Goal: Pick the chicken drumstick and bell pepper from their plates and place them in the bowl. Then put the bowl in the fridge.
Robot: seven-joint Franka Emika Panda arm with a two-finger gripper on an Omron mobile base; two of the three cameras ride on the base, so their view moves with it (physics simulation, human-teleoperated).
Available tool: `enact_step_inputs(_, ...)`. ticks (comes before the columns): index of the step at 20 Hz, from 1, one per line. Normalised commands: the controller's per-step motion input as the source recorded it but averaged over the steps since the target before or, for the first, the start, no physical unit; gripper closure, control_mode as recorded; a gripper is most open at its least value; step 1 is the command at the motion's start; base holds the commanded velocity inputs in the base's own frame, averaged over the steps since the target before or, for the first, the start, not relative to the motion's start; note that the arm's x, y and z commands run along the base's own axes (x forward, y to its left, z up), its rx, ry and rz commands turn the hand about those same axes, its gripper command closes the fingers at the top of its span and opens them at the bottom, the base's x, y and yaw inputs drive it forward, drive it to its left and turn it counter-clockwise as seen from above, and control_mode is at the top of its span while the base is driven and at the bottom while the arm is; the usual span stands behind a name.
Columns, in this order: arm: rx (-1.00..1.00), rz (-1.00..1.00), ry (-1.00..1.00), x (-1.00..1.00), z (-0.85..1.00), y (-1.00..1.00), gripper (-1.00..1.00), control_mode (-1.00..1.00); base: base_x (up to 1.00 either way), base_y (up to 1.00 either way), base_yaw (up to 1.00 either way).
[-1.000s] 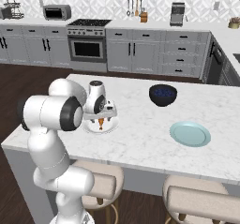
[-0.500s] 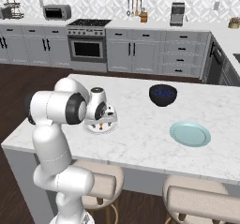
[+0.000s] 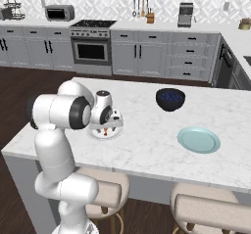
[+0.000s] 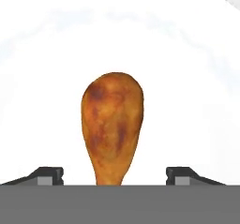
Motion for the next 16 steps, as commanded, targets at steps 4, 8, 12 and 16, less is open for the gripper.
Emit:
enact_step_inputs(4,0.0,0.0,0.0,0.08,-0.09,0.01,1.0,-1.0,0.0,0.0,0.0)
enact_step_inputs(8,0.0,0.0,0.0,0.09,-0.14,0.05,1.0,-1.0,0.0,0.0,0.0)
enact_step_inputs(12,0.0,0.0,-0.02,0.0,0.08,0.0,1.0,-1.0,0.0,0.0,0.0)
enact_step_inputs(16,0.0,0.0,-0.02,-0.54,0.92,0.03,1.0,-1.0,0.0,0.0,0.0)
